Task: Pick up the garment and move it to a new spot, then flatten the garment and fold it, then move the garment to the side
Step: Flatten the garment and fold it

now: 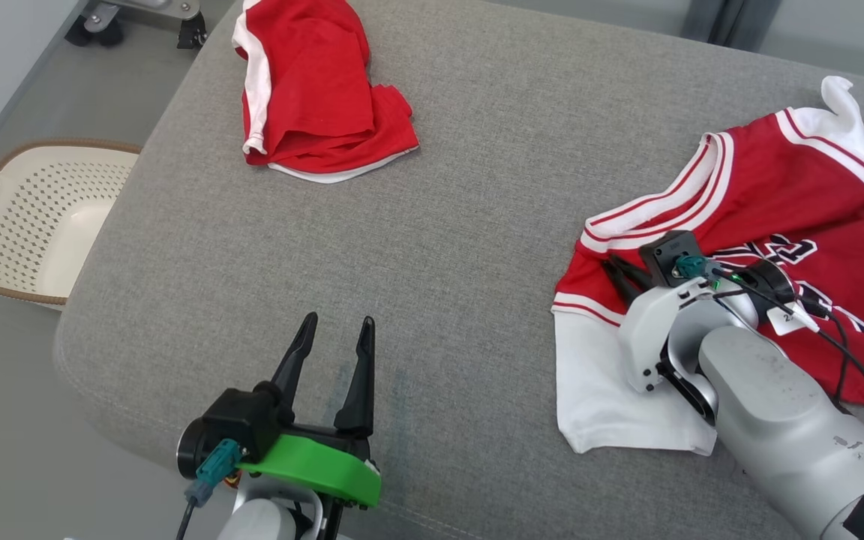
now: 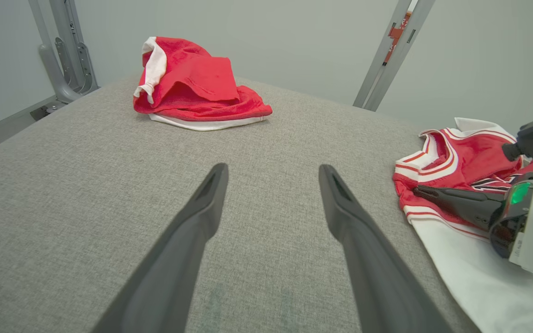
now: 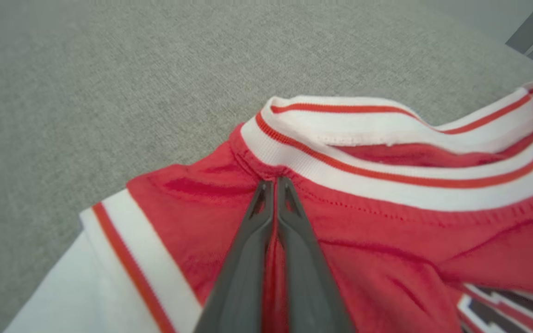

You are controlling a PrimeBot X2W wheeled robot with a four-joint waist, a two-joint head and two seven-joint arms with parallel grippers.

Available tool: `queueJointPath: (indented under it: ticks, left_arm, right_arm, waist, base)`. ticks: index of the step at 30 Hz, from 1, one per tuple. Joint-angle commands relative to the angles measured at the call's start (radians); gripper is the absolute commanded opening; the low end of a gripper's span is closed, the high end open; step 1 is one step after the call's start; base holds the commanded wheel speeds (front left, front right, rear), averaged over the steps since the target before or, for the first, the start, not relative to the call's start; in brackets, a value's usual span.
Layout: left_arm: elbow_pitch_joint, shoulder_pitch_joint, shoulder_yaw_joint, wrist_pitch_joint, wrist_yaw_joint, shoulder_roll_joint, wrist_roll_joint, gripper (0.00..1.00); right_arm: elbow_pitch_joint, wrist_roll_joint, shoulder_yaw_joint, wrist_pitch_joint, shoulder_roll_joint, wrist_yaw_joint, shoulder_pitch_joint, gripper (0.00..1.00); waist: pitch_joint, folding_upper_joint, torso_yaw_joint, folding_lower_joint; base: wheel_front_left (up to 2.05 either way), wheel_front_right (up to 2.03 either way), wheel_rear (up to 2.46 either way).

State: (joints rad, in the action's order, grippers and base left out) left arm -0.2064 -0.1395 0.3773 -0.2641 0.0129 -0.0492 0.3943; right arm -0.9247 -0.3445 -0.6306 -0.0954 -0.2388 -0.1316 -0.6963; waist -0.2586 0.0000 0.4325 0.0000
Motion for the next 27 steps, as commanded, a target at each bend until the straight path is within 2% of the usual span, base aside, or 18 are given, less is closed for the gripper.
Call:
queueJointPath:
  ticks: [1,10,19,20,22,27]
  left_arm:
    - [0.002,-0.016,-0.001,0.0,-0.005,-0.002,0.006,1.0]
    - [0.004,-0.026,0.017,0.0,-0.006,-0.002,0.014,1.0]
    - [0.003,-0.033,0.027,0.0,-0.009,-0.002,0.022,1.0]
    - [0.002,-0.032,0.025,0.0,-0.011,-0.002,0.022,1.0]
    - [-0.001,-0.025,0.022,0.0,-0.012,-0.002,0.018,1.0]
    - [-0.002,-0.024,0.0,0.0,-0.009,-0.003,-0.001,1.0]
  right_arm:
    - [-0.02,-0.007,-0.012,-0.003,-0.002,0.002,-0.012,0.0]
    - [-0.061,0.01,-0.007,-0.115,0.022,0.002,-0.148,0.0]
    - [-0.133,0.086,0.005,-0.162,0.051,0.002,-0.284,0.0]
    - [-0.151,0.105,-0.004,-0.162,0.053,0.002,-0.295,0.15]
    - [-0.177,0.114,-0.014,-0.164,0.073,0.002,-0.299,1.0]
    - [-0.198,0.102,-0.014,-0.169,0.1,0.002,-0.268,1.0]
  waist:
    - [-0.003,0.0,0.0,0.0]
    - [-0.016,0.0,0.02,0.0]
    - [-0.027,0.0,0.045,0.0]
    - [-0.025,0.0,0.044,0.0]
    - [-0.019,0.0,0.036,0.0]
    - [0.0,0.0,-0.01,0.0]
  base:
    - [0.0,0.0,0.0]
    - [0.0,0.0,0.0]
    - [0.0,0.0,0.0]
    - [0.0,0.0,0.0]
    - [0.0,0.0,0.0]
    - [0.0,0.0,0.0]
